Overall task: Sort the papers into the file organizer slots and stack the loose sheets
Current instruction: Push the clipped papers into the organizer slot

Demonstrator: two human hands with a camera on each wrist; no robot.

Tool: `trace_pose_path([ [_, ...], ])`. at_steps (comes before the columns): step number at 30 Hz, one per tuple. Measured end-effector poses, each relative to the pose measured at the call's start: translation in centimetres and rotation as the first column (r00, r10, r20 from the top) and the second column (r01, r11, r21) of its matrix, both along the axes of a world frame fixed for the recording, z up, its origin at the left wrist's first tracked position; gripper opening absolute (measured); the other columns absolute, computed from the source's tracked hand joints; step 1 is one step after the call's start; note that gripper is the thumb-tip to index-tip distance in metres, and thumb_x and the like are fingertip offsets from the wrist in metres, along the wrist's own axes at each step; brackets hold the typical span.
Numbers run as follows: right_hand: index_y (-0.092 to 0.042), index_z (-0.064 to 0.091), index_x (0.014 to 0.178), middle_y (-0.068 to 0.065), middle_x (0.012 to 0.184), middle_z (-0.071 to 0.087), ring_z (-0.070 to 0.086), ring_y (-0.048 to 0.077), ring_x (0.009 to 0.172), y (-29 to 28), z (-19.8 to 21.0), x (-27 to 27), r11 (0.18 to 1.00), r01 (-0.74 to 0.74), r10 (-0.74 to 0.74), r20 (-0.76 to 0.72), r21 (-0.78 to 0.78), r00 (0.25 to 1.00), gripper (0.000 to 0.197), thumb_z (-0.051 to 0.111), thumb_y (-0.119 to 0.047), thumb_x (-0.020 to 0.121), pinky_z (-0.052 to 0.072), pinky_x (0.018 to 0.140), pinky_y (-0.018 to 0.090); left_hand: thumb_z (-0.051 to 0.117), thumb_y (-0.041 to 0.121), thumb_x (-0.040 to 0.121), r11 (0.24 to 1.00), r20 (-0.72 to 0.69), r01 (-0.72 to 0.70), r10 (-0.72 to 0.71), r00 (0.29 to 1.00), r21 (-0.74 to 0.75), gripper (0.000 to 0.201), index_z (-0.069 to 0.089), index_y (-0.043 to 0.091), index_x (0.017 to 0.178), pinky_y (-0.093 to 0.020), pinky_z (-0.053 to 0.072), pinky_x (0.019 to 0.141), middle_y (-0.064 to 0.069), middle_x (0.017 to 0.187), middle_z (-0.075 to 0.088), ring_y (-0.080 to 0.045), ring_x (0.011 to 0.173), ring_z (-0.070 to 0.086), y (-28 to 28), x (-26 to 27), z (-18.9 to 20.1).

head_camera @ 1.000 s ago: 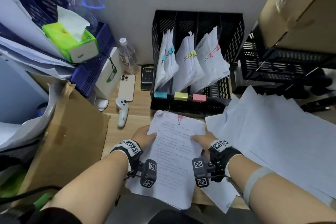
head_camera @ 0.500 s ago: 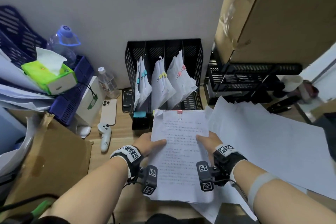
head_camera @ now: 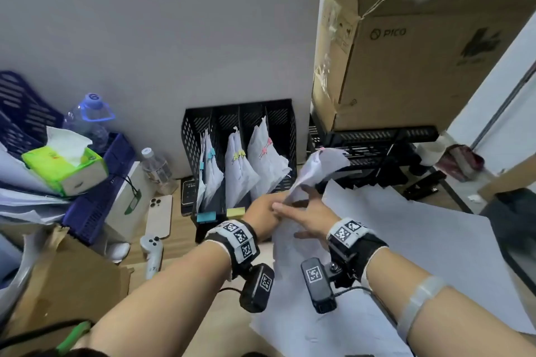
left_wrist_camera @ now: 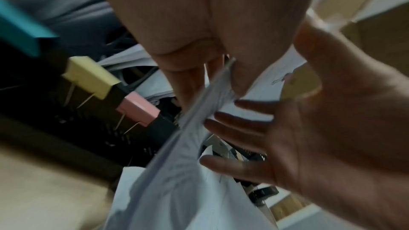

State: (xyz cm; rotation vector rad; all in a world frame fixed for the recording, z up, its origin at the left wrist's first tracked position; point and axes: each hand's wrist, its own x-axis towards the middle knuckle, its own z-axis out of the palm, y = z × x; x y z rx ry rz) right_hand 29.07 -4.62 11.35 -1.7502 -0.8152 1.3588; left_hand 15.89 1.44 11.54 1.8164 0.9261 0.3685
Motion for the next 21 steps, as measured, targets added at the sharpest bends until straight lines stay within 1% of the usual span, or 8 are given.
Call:
trace_pose_path([
  [2, -0.013, 0.059, 0.119, 0.005, 0.109, 0.068, 0.065, 0.023, 0.104, 0.3, 1.0, 0.0, 0.999, 0.04, -0.04, 0.035, 0.008, 0.999, 0.076, 0.083, -0.057, 0.062, 0.062, 0.079, 0.04, 0.063, 0.018, 0.094, 0.979, -0.063, 0.197, -0.194, 0.979, 0.057, 0.026, 0.069, 0.026, 0.118, -0.027, 0.051, 0.1, 0.004, 0.116, 0.073, -0.006, 0.108, 0.064, 0.2, 1.3, 0.4],
  [4, -0.003, 0.065, 0.115, 0.013, 0.102, 0.07, 0.067, 0.031, 0.101, 0.5, 1.9, 1.2, 0.988, 0.153, -0.145, 0.168, -0.034, 0.975, 0.045, 0.064, -0.04, 0.088, 0.058, 0.081, 0.035, 0.067, 0.014, 0.091, 0.976, -0.067, 0.216, -0.218, 0.974, -0.029, 0.045, 0.06, 0.016, 0.136, -0.031, 0.045, 0.11, -0.001, 0.133, 0.065, -0.008, 0.118, 0.061, 0.9, 1.9, 0.9],
  [7, 0.002, 0.06, 0.119, 0.019, 0.113, 0.066, 0.062, 0.036, 0.105, 0.6, 2.6, 3.6, 0.982, 0.179, -0.15, 0.349, -0.054, 0.925, 0.035, 0.047, -0.024, 0.098, 0.051, 0.082, 0.035, 0.061, 0.01, 0.093, 0.994, -0.065, 0.101, -0.104, 0.992, -0.044, 0.052, 0.05, 0.019, 0.144, -0.016, 0.054, 0.086, -0.001, 0.121, 0.06, -0.008, 0.092, 0.064, 2.7, 2.4, 1.6],
  [10, 0.001, 0.062, 0.103, 0.019, 0.097, 0.062, 0.062, 0.038, 0.097, 0.6, 3.1, 4.8, 0.988, 0.151, -0.129, 0.331, -0.041, 0.935, 0.026, 0.048, -0.019, 0.097, 0.052, 0.089, 0.042, 0.059, 0.017, 0.09, 0.958, -0.259, 0.015, 0.062, 0.964, 0.286, 0.074, 0.028, 0.036, 0.154, -0.024, 0.052, 0.078, -0.006, 0.128, 0.04, -0.016, 0.076, 0.059, 5.2, 3.1, 1.7],
  [12, -0.006, 0.059, 0.094, 0.015, 0.097, 0.062, 0.061, 0.033, 0.093, 0.7, 3.4, 5.0, 0.989, 0.147, -0.131, 0.343, -0.02, 0.93, 0.019, 0.049, -0.023, 0.096, 0.052, 0.089, 0.039, 0.058, 0.021, 0.088, 0.904, -0.46, 0.107, 0.106, 0.882, 0.414, 0.081, 0.018, 0.04, 0.155, -0.033, 0.052, 0.089, -0.012, 0.144, 0.026, -0.028, 0.098, 0.063, 6.9, 3.5, 1.4],
  [15, 0.0, 0.064, 0.107, 0.017, 0.106, 0.069, 0.064, 0.035, 0.101, 1.0, 3.9, 5.3, 0.991, 0.133, -0.122, 0.341, -0.008, 0.932, 0.035, 0.053, -0.03, 0.094, 0.053, 0.093, 0.046, 0.058, 0.036, 0.087, 0.886, -0.632, 0.154, 0.181, 0.754, 0.437, 0.066, 0.032, 0.032, 0.148, -0.042, 0.054, 0.094, -0.014, 0.154, 0.017, -0.038, 0.111, 0.062, 8.4, 3.7, 0.8],
  [18, 0.002, 0.064, 0.116, 0.019, 0.115, 0.069, 0.064, 0.035, 0.105, 1.4, 5.1, 5.2, 0.997, 0.074, -0.066, 0.358, -0.008, 0.931, 0.04, 0.053, -0.031, 0.095, 0.052, 0.092, 0.043, 0.052, 0.049, 0.09, 0.913, -0.679, 0.051, 0.262, 0.685, 0.404, 0.057, 0.045, 0.015, 0.135, -0.043, 0.053, 0.092, -0.018, 0.146, 0.031, -0.037, 0.111, 0.061, 9.4, 3.2, -0.1],
  [21, -0.001, 0.062, 0.122, 0.018, 0.121, 0.066, 0.062, 0.033, 0.111, 2.5, 6.4, 4.5, 0.999, -0.027, 0.017, 0.371, 0.021, 0.928, 0.038, 0.053, -0.028, 0.097, 0.051, 0.096, 0.041, 0.051, 0.038, 0.09, 0.923, -0.64, -0.036, 0.293, 0.71, 0.382, 0.047, 0.052, 0.006, 0.125, -0.038, 0.052, 0.079, -0.017, 0.123, 0.056, -0.034, 0.101, 0.063, 10.3, 1.8, -0.8],
])
